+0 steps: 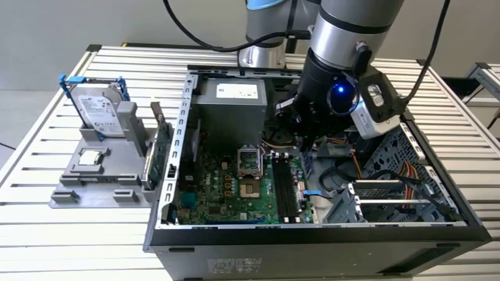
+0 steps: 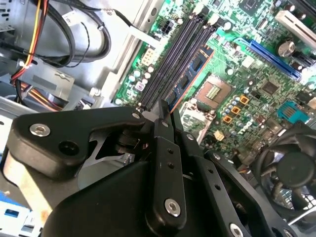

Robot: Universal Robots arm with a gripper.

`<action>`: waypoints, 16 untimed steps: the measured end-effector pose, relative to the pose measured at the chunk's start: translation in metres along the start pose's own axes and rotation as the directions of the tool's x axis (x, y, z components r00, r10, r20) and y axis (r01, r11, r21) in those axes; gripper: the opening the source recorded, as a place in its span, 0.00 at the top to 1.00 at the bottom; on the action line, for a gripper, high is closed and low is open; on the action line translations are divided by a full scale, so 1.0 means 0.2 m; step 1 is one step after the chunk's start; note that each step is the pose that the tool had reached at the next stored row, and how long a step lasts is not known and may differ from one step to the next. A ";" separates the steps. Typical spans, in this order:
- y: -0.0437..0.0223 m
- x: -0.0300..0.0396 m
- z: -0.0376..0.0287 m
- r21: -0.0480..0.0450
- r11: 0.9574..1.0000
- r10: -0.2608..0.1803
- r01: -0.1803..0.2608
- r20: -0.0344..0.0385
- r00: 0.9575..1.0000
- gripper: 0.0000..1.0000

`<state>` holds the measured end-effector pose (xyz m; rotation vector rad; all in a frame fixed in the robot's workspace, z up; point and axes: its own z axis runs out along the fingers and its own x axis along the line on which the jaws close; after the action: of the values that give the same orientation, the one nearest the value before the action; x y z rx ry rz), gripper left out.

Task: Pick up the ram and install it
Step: 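Insert the ram into the slot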

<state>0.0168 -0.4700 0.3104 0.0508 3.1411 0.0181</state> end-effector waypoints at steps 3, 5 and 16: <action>0.000 0.001 0.015 0.000 1.000 0.005 -0.005 0.000 1.000 1.00; 0.000 0.001 0.027 0.000 1.000 0.007 -0.007 0.000 1.000 1.00; -0.001 0.001 0.046 0.001 1.000 0.011 -0.011 0.000 1.000 1.00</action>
<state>0.0167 -0.4700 0.3011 0.0683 3.1407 0.0173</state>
